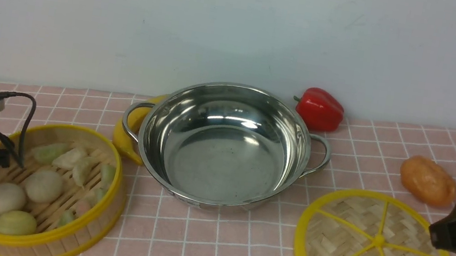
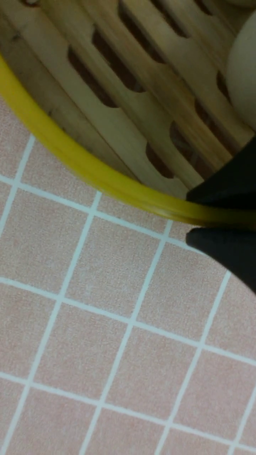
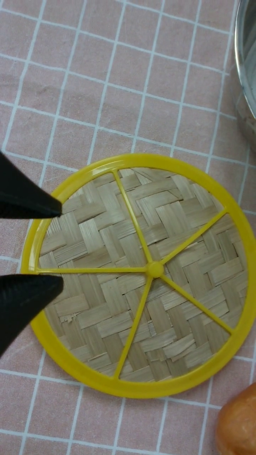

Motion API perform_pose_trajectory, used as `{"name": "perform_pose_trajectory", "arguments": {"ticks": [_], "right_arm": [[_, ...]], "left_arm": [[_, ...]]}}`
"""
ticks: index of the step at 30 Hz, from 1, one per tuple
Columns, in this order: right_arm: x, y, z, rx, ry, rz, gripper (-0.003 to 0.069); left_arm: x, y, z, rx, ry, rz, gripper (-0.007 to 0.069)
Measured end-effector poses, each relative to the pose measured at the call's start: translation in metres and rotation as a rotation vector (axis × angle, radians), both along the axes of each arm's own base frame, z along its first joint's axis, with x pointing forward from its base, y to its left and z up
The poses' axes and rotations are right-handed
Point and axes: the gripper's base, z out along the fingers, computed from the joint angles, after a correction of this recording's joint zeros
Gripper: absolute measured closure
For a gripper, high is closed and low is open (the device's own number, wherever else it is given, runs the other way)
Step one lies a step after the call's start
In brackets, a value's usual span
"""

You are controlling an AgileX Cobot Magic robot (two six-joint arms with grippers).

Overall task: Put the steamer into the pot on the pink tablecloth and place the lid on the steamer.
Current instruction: 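Grasp the rim of the steamer basket holding the buns with the left gripper, then place the bamboo steamer basket with dumplings into the steel pot with the left gripper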

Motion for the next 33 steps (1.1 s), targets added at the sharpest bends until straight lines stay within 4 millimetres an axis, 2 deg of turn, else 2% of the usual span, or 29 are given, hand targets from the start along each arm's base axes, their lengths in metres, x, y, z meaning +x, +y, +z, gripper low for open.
{"name": "perform_pose_trajectory", "arguments": {"ticks": [8,14,16,17,18,19,23,25,26,28,30,33], "right_arm": [[0.0,0.0,0.0,0.003,0.002,-0.002,0.0418],[0.0,0.001,0.0,0.013,0.007,-0.004,0.0418],[-0.001,0.002,0.0,0.025,0.014,-0.006,0.0418],[-0.001,0.002,0.0,0.027,0.015,-0.005,0.0418],[-0.001,0.002,0.0,0.028,0.015,-0.005,0.0418],[-0.001,0.002,0.0,0.028,0.015,-0.005,0.0418],[-0.001,0.002,0.0,0.027,0.014,-0.004,0.0418],[-0.001,0.002,0.0,0.03,0.015,-0.004,0.0418],[-0.001,0.002,0.0,0.03,0.015,-0.004,0.0418],[-0.001,0.002,0.0,0.03,0.016,-0.004,0.0418],[-0.001,0.003,0.0,0.033,0.017,-0.004,0.0418],[-0.001,0.003,0.0,0.046,0.022,-0.006,0.0418]], "left_arm": [[0.003,0.001,-0.003,-0.004,0.012,0.007,0.0585],[-0.006,0.006,0.008,-0.006,0.023,0.028,0.0585],[-0.012,0.012,0.022,0.007,0.032,0.028,0.0585],[-0.015,0.016,0.036,0.023,0.035,0.022,0.0582],[-0.014,0.017,0.037,0.025,0.032,0.021,0.0582],[-0.016,0.023,0.058,0.053,0.022,0.01,0.0577],[-0.013,0.027,0.109,0.085,-0.026,-0.01,0.0557],[-0.005,0.02,0.135,0.067,-0.078,-0.059,0.0543],[-0.004,0.017,0.14,0.061,-0.09,-0.073,0.054],[0.01,-0.007,0.163,0.004,-0.165,-0.167,0.0539],[0.024,-0.036,0.174,-0.068,-0.219,-0.243,0.0539],[0.039,-0.071,0.175,-0.119,-0.238,-0.334,0.054]]}}
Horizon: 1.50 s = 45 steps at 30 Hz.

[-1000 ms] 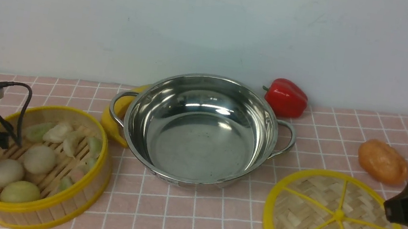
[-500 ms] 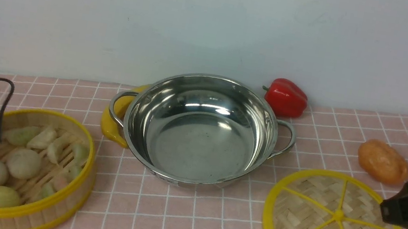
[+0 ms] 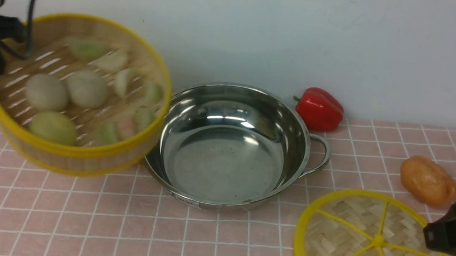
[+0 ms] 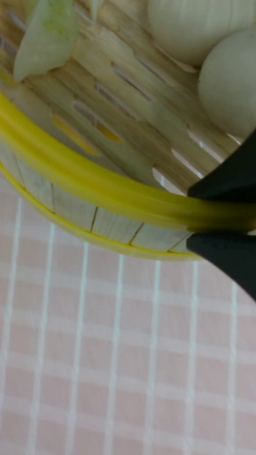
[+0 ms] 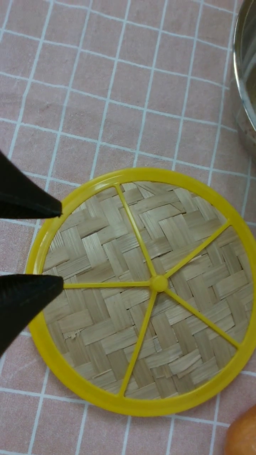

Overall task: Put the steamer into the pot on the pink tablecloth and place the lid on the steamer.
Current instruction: 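Place the bamboo steamer basket with dumplings into the steel pot with the left gripper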

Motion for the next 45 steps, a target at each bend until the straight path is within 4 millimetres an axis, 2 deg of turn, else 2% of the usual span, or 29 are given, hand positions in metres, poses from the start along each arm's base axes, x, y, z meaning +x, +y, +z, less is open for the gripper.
{"name": "perform_pose_trajectory", "arguments": {"ticks": [1,2,3,5,7,8,14,20,23,24,29,39,45], "right_arm": [[0.0,0.0,0.0,0.0,0.0,0.0,0.0418],[0.0,0.0,0.0,0.003,0.002,0.0,0.0418],[0.0,0.0,0.0,0.004,0.002,0.0,0.0418],[0.0,0.0,0.0,0.004,0.004,-0.001,0.0418],[0.0,0.0,0.0,0.005,0.004,-0.001,0.0418],[0.0,0.0,0.0,0.005,0.006,0.0,0.0418],[-0.003,0.0,-0.001,-0.002,0.034,0.003,0.0418],[-0.004,0.0,-0.002,-0.003,0.052,0.005,0.0418],[-0.004,0.0,-0.002,0.003,0.054,0.004,0.0418],[-0.004,0.001,-0.002,0.007,0.055,0.004,0.0418],[-0.004,0.001,-0.002,0.01,0.056,0.003,0.0418],[-0.005,0.001,-0.002,0.014,0.058,0.003,0.0418],[-0.005,0.002,-0.002,0.023,0.06,0.002,0.0418]], "left_arm": [[0.001,-0.002,0.0,-0.001,-0.002,-0.005,0.054],[0.008,-0.019,-0.004,-0.007,0.005,-0.048,0.054],[0.009,-0.021,-0.004,-0.007,0.004,-0.052,0.054],[0.024,-0.051,-0.02,-0.007,0.026,-0.128,0.054],[0.029,-0.061,-0.026,-0.005,0.035,-0.153,0.054],[0.04,-0.08,-0.039,-0.003,0.04,-0.196,0.054],[0.07,-0.113,-0.058,-0.025,0.027,-0.234,0.0542],[0.096,-0.124,-0.081,-0.028,0.042,-0.233,0.0542],[0.101,-0.125,-0.093,-0.025,0.06,-0.232,0.0542],[0.106,-0.126,-0.106,-0.029,0.081,-0.231,0.0542],[0.112,-0.129,-0.128,-0.051,0.107,-0.234,0.0542],[0.118,-0.133,-0.154,-0.079,0.15,-0.233,0.0554],[0.119,-0.134,-0.155,-0.082,0.151,-0.232,0.0554]]}}
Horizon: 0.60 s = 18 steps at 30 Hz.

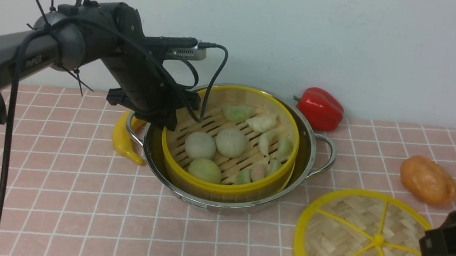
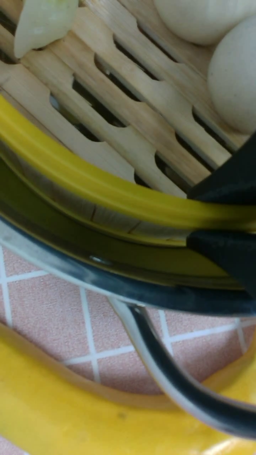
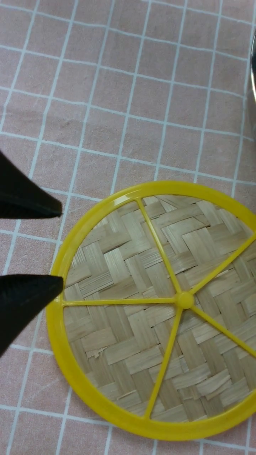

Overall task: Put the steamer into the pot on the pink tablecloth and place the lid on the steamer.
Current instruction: 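Place the bamboo steamer basket with dumplings into the steel pot with the left gripper, then move the gripper down to the bamboo steamer lid and grasp its center knob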

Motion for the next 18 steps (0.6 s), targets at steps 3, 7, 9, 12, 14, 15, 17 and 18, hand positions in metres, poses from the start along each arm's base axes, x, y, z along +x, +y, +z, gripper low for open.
{"name": "perform_pose_trajectory", "arguments": {"ticks": [3,7,9,12,14,15,17,18], "right_arm": [[0.0,0.001,0.0,0.015,0.005,-0.002,0.0418],[0.0,0.002,0.0,0.021,0.007,-0.003,0.0418],[0.0,0.002,0.0,0.021,0.007,-0.003,0.0417],[0.0,0.002,0.0,0.021,0.007,-0.003,0.0417],[0.0,0.002,0.0,0.021,0.007,-0.003,0.0417],[0.0,0.002,0.0,0.021,0.007,-0.003,0.0417],[0.0,0.002,0.0,0.021,0.007,-0.003,0.0417],[0.0,0.002,0.0,0.021,0.007,-0.003,0.0417]], "left_arm": [[0.0,0.0,0.0,0.0,0.001,0.0,0.055],[0.001,-0.001,0.004,-0.006,0.006,-0.002,0.0505],[0.002,-0.001,0.01,0.0,0.014,-0.013,0.0454],[0.006,-0.001,0.036,0.022,0.002,-0.037,0.0368],[0.008,0.0,0.05,0.04,-0.015,-0.048,0.0342],[0.008,0.001,0.059,0.056,-0.011,-0.057,0.0319],[0.011,0.004,0.089,0.096,-0.071,-0.064,0.0269],[0.013,0.006,0.099,0.109,-0.102,-0.062,0.0256]]}}
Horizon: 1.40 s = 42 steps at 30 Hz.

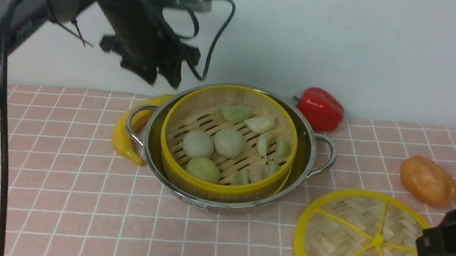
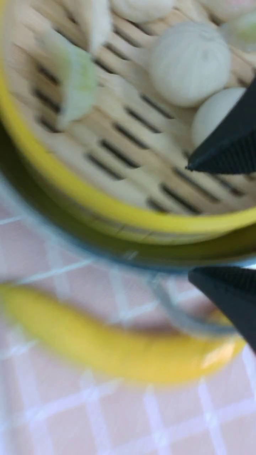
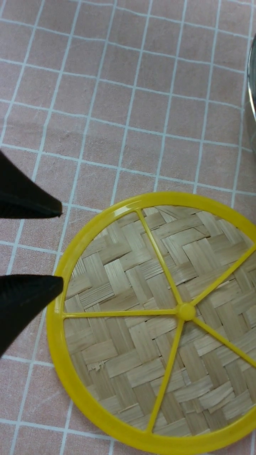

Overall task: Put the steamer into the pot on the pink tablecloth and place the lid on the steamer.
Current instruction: 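Move the gripper down to the bamboo steamer lid and grasp its center knob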

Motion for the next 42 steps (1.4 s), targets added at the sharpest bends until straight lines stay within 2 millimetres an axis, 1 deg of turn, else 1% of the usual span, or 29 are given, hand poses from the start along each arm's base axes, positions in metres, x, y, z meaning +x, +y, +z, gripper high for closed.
{"name": "perform_pose_trajectory", "arguments": {"ticks": [2,3,5,8,11,12,13,15,17,18,19,20,22,23,25,27,28,29,30,31,32,33,35,36,37,38,39,41,42], "right_arm": [[0.0,0.0,0.0,0.003,-0.004,-0.001,0.0417],[0.0,0.0,0.0,0.003,-0.005,-0.001,0.0417],[0.002,0.001,0.001,0.009,-0.021,-0.005,0.0417],[0.004,0.001,0.002,0.018,-0.051,-0.011,0.0417],[0.007,0.001,0.004,0.027,-0.089,-0.016,0.0417],[0.007,0.001,0.004,0.027,-0.089,-0.016,0.0417],[0.009,0.002,0.005,0.021,-0.108,-0.007,0.0417],[0.012,0.002,0.003,0.016,-0.111,-0.001,0.0417],[0.019,0.006,-0.005,-0.001,-0.086,0.014,0.0417],[0.022,0.006,-0.009,-0.008,-0.073,0.018,0.0417],[0.023,0.007,-0.011,-0.012,-0.067,0.022,0.0417],[0.031,0.011,-0.021,-0.033,-0.036,0.037,0.0417],[0.041,0.014,-0.032,-0.062,-0.001,0.052,0.0417],[0.049,0.016,-0.039,-0.083,0.019,0.058,0.0417],[0.059,0.018,-0.044,-0.11,0.028,0.066,0.0417],[0.069,0.02,-0.048,-0.137,0.029,0.071,0.0417],[0.072,0.021,-0.05,-0.142,0.035,0.071,0.0417],[0.079,0.022,-0.052,-0.157,0.031,0.072,0.0417],[0.08,0.022,-0.052,-0.159,0.031,0.073,0.0417],[0.087,0.024,-0.059,-0.174,0.043,0.075,0.0417],[0.088,0.024,-0.06,-0.177,0.046,0.076,0.0417],[0.09,0.025,-0.063,-0.184,0.051,0.078,0.0417],[0.097,0.026,-0.076,-0.206,0.077,0.083,0.0417],[0.099,0.026,-0.083,-0.222,0.093,0.085,0.0417],[0.1,0.026,-0.083,-0.223,0.092,0.085,0.0417],[0.103,0.026,-0.091,-0.236,0.105,0.08,0.0417],[0.103,0.026,-0.092,-0.238,0.108,0.08,0.0417],[0.107,0.026,-0.102,-0.254,0.122,0.077,0.0417],[0.108,0.026,-0.104,-0.258,0.124,0.077,0.0417]], "left_arm": [[-0.001,0.001,0.029,-0.006,-0.086,0.005,0.0228],[-0.001,0.001,0.033,-0.008,-0.097,0.005,0.0226],[-0.013,0.002,0.065,-0.039,-0.163,0.002,0.0216],[-0.041,0.003,0.116,-0.086,-0.266,-0.009,0.0227],[-0.083,0.01,0.176,-0.117,-0.405,-0.023,0.0277],[-0.086,0.011,0.18,-0.118,-0.415,-0.023,0.0282],[-0.11,0.016,0.207,-0.12,-0.487,-0.04,0.0323],[-0.143,0.022,0.238,-0.122,-0.578,-0.061,0.0389],[-0.188,0.031,0.275,-0.115,-0.698,-0.088,0.0485],[-0.204,0.034,0.285,-0.113,-0.734,-0.095,0.053],[-0.207,0.034,0.287,-0.112,-0.744,-0.098,0.0539],[-0.236,0.04,0.303,-0.113,-0.806,-0.108,0.0603],[-0.263,0.045,0.311,-0.106,-0.845,-0.121,0.0638],[-0.282,0.048,0.315,-0.099,-0.865,-0.131,0.0648],[-0.296,0.051,0.31,-0.084,-0.856,-0.143,0.0648],[-0.317,0.055,0.302,-0.064,-0.842,-0.158,0.0648],[-0.32,0.056,0.298,-0.056,-0.835,-0.164,0.0648],[-0.335,0.059,0.278,-0.038,-0.784,-0.177,0.0648],[-0.332,0.058,0.275,-0.035,-0.77,-0.179,0.0648],[-0.346,0.061,0.254,-0.027,-0.752,-0.182,0.0648],[-0.344,0.061,0.247,-0.025,-0.74,-0.182,0.0648],[-0.353,0.063,0.236,-0.027,-0.752,-0.179,0.0648],[-0.364,0.066,0.197,-0.039,-0.794,-0.159,0.0648],[-0.368,0.066,0.17,-0.056,-0.796,-0.15,0.0648],[-0.372,0.067,0.168,-0.061,-0.81,-0.148,0.0648],[-0.377,0.067,0.138,-0.094,-0.828,-0.132,0.0648],[-0.381,0.067,0.137,-0.107,-0.852,-0.127,0.0648],[-0.393,0.068,0.093,-0.172,-0.872,-0.097,0.0648],[-0.397,0.068,0.087,-0.195,-0.893,-0.087,0.0648]]}}
